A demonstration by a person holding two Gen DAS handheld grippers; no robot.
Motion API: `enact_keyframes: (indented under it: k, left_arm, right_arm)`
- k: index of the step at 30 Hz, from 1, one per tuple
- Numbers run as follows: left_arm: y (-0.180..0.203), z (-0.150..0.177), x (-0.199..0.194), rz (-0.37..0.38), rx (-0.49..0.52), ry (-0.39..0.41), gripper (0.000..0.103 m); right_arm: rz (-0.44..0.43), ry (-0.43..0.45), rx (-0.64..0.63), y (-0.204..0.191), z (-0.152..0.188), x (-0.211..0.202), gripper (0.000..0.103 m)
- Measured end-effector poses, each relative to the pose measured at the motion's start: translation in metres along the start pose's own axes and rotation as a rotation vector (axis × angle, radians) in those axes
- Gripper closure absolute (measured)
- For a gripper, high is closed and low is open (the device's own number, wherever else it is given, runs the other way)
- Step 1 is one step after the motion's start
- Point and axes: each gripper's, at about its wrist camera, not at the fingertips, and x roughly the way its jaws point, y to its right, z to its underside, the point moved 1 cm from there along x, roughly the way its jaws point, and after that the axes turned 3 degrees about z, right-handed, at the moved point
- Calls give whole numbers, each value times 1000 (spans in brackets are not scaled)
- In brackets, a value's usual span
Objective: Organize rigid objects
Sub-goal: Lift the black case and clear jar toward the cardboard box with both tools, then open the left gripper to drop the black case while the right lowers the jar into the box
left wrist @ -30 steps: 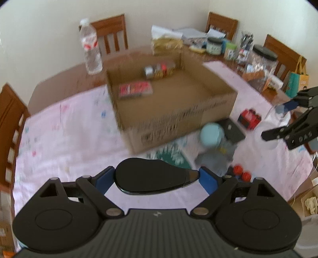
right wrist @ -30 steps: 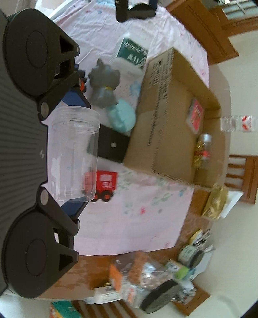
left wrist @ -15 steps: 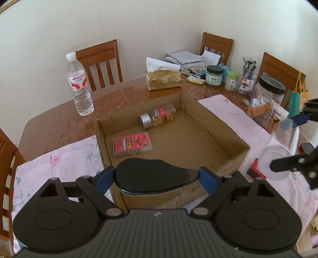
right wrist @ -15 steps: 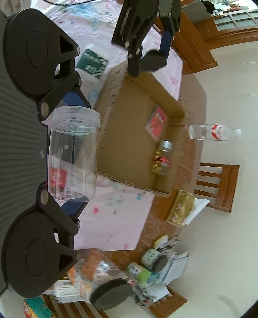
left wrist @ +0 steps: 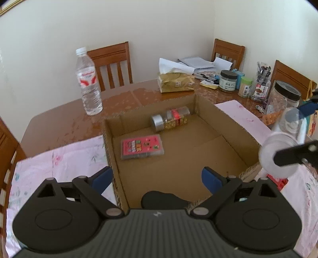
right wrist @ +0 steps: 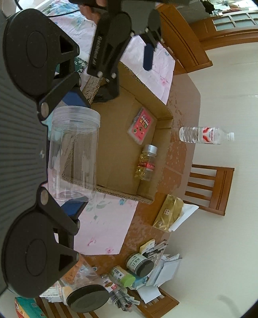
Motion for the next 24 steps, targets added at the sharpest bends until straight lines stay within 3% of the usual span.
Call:
enact_keyframes:
  k: [7,16,21,24]
  left_arm:
    - [-14,23,-29,5,-95,12,3]
    - [-26,42,-53,-96,-63,44,3]
    - [-37,53,-57,-109,-96,28,3]
    - [-42,59,-57,-119,-114,16,3]
  right_arm:
    - [6,-5,-5,-9,-19,16,9]
    - [20,-25,17,-8,-61,59,9]
    - [47,-23,23,-7,-86,82,9]
    - [70,-8,49,-5,-95,91,0]
